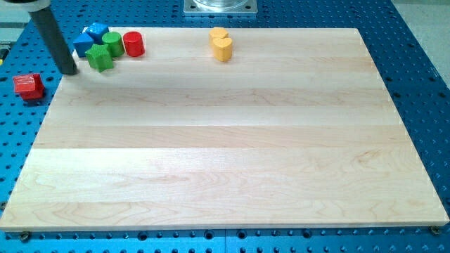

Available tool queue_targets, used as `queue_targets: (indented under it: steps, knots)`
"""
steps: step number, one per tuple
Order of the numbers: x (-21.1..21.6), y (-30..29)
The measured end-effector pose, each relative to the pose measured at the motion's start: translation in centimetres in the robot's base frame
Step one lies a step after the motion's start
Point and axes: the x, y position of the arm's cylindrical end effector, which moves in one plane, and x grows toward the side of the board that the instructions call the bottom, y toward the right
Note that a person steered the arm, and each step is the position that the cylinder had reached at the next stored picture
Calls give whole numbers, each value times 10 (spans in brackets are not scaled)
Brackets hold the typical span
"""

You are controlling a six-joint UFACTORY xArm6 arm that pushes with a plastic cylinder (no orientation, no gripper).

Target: Push the triangle towards the yellow blocks

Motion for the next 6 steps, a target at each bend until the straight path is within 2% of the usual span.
queue_targets:
  steps: [1, 2, 3, 5, 6]
  knots:
    - [4, 47]
    - [9, -8]
    - [5, -28]
    - [-73, -19]
    - [-83, -20]
